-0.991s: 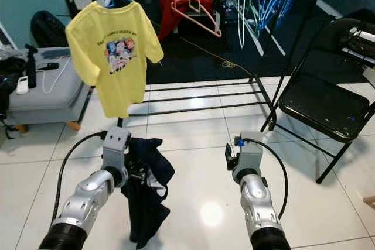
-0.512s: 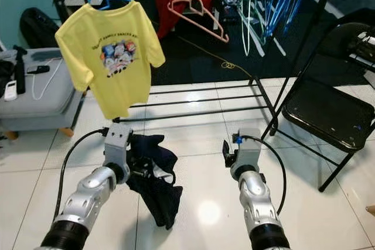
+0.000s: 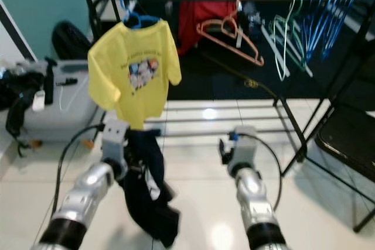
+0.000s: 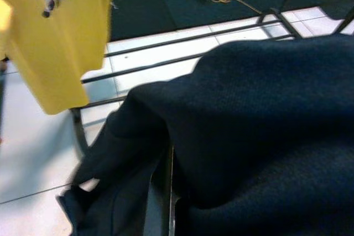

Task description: Hang hanger

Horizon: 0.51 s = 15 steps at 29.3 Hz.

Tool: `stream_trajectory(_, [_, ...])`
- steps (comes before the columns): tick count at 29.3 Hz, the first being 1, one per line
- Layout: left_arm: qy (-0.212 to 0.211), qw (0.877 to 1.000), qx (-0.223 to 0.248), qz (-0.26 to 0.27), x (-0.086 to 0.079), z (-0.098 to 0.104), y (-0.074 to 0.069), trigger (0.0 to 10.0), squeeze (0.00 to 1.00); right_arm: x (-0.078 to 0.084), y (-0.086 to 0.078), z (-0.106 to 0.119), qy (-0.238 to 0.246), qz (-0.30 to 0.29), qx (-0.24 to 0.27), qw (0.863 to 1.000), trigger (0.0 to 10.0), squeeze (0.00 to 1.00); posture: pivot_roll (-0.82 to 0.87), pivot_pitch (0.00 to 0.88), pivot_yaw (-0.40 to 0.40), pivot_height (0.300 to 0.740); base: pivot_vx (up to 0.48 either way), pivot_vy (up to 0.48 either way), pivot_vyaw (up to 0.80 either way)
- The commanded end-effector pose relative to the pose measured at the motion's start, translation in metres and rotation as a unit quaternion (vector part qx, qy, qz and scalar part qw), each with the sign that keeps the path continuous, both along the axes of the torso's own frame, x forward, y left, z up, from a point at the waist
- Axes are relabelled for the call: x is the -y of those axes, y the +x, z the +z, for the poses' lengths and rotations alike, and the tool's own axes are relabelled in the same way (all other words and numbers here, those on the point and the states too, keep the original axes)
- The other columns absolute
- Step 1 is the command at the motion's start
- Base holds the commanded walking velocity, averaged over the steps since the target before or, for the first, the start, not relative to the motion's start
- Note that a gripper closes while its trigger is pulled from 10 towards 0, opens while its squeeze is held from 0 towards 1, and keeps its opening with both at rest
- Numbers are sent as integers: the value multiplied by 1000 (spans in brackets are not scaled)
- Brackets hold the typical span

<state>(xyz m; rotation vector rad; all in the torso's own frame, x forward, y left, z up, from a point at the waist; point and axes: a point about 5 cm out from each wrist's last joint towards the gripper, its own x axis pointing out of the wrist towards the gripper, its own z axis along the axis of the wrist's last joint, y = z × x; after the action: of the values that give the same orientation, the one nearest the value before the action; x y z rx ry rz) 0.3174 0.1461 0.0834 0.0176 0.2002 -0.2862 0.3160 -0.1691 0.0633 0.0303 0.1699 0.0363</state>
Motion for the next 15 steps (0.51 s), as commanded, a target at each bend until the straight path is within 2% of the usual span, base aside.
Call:
stream_trajectory(1, [0,1000,5,-2,0,2,1,10000,0,-4,-1,-2,8,2,-6,1000,10000,0,-64,67,-16,740,352,0,0])
stream_trajectory(15, [1,1000,4,-17,7,1,1,10000,0,2,-1,-2,10,-11,-3,1000,10000,0,-70,84,-9,740,369,0,0])
